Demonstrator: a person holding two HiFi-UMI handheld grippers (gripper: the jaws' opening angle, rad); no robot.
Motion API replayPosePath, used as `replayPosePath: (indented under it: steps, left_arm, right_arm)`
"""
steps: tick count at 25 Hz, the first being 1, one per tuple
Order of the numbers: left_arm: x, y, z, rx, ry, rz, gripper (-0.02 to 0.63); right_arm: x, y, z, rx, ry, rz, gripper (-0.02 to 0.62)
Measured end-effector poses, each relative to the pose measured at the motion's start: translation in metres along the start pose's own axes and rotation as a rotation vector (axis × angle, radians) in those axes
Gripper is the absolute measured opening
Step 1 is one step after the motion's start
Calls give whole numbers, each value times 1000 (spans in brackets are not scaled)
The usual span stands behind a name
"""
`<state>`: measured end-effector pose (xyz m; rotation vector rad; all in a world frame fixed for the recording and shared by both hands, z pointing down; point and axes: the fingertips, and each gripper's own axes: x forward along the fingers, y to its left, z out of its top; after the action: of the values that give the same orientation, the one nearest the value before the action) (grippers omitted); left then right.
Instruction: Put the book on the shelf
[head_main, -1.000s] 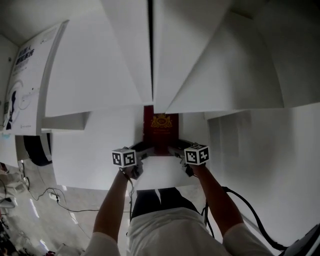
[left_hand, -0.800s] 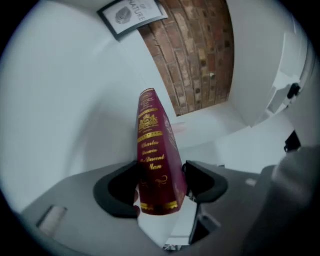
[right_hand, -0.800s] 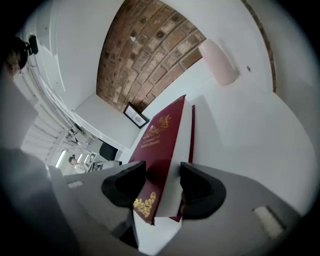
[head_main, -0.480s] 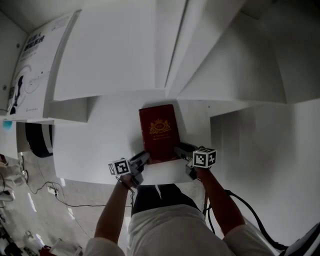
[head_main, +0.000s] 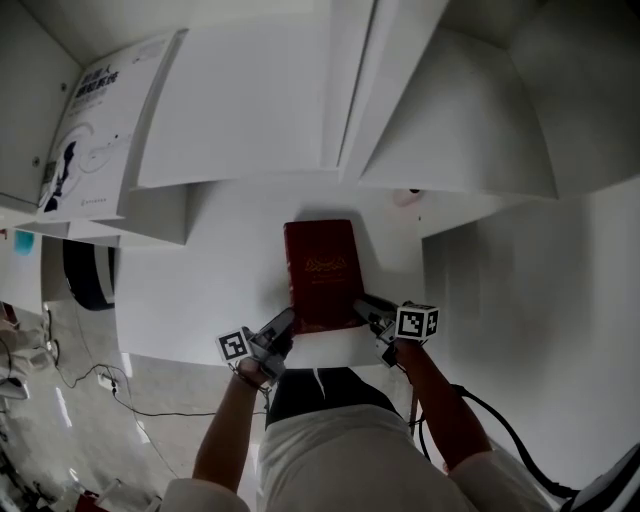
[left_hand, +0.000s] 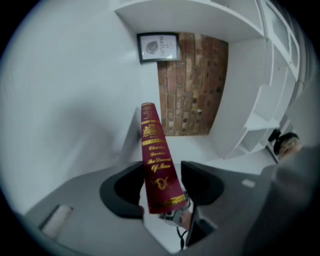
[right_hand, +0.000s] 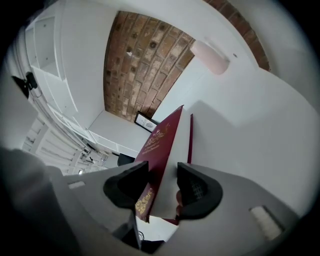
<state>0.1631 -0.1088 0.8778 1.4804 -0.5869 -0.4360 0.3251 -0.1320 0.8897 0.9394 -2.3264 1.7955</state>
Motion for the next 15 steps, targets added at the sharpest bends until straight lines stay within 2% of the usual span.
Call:
replayPosePath:
  steps: [2, 4, 7, 10, 11, 12, 15]
  left_arm:
    - [-2, 2, 2, -39, -44, -19, 249]
    - [-1, 10, 0, -49, -56, 4, 268]
    - [7, 14, -8, -44, -28, 35, 347]
    - [17, 18, -15, 10, 13, 94, 337]
    - [19, 19, -16, 30, 27, 114, 291]
    - [22, 21, -17, 48, 42, 128, 283]
    - [26, 19, -18, 72, 73, 140, 270]
  right_arm:
    - [2, 0, -6, 35, -4, 15, 181]
    - [4, -2, -11, 40, 6, 15, 181]
    - [12, 1, -20, 43, 35, 32, 176]
    - [17, 4, -21, 55, 28, 42, 176]
    - [17, 4, -20, 57, 22, 39, 176]
    - [17, 3, -18, 55, 19, 34, 176]
    - [16, 3, -15, 35, 27, 31, 175]
